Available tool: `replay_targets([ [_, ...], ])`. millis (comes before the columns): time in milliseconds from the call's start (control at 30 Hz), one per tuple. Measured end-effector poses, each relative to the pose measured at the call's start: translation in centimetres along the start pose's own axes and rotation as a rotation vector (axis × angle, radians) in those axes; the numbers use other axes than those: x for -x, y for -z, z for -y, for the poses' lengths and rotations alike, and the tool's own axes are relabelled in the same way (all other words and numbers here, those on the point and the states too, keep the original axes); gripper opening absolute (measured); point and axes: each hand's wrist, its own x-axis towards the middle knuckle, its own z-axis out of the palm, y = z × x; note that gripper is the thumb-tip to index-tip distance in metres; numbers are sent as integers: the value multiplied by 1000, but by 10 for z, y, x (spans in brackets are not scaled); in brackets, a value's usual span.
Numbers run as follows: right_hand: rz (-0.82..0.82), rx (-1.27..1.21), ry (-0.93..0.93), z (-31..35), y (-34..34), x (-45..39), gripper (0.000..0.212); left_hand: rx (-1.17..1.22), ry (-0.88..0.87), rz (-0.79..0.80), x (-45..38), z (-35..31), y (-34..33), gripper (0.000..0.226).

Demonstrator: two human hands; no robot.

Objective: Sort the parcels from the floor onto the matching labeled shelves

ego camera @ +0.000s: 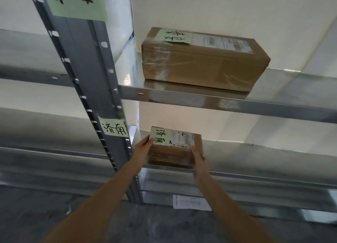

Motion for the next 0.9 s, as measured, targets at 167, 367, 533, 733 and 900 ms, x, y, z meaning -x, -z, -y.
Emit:
replay_targets([
  [167, -32, 104, 90, 0, -6, -9, 58, -83, -34, 5, -10, 9, 3, 44],
  [367, -35, 245, 85, 3, -13, -16, 58, -37, 5, -5, -18, 17, 5, 43],
  [533, -38, 278, 116, 2, -17, -25, 62, 40, 32, -54, -19, 15, -3, 42],
  [733, -84, 321, 180, -4, -20, -20, 61, -30, -67, -116, -23, 32, -10, 55],
  [900, -181, 450, 237, -1, -15, 0, 76, -169, -166, -180, -7, 37, -7, 61],
])
